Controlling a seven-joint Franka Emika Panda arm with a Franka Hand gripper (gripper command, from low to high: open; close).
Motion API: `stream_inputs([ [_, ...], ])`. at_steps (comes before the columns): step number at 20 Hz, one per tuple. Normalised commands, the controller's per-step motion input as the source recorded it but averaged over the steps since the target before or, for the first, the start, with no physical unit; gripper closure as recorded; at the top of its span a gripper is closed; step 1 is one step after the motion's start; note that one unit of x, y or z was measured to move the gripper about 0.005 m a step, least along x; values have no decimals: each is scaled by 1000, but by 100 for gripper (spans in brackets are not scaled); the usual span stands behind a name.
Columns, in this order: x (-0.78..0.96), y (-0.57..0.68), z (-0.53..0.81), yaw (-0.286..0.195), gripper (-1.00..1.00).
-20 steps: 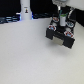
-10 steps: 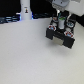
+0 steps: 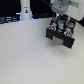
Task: Open the kcup holder, insert the kcup into the holder, and close the kcup holder
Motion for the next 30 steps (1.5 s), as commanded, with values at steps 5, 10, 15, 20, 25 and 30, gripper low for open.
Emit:
stream_inputs([
  [5, 66, 122, 24, 23, -100],
  [10, 124, 86, 279, 72, -100],
  [15, 170, -8, 478, 79, -100],
  [20, 283, -260, 579, 91, -100],
  [25, 414, -459, 381, 79, -100],
  [30, 504, -468, 229, 55, -100],
])
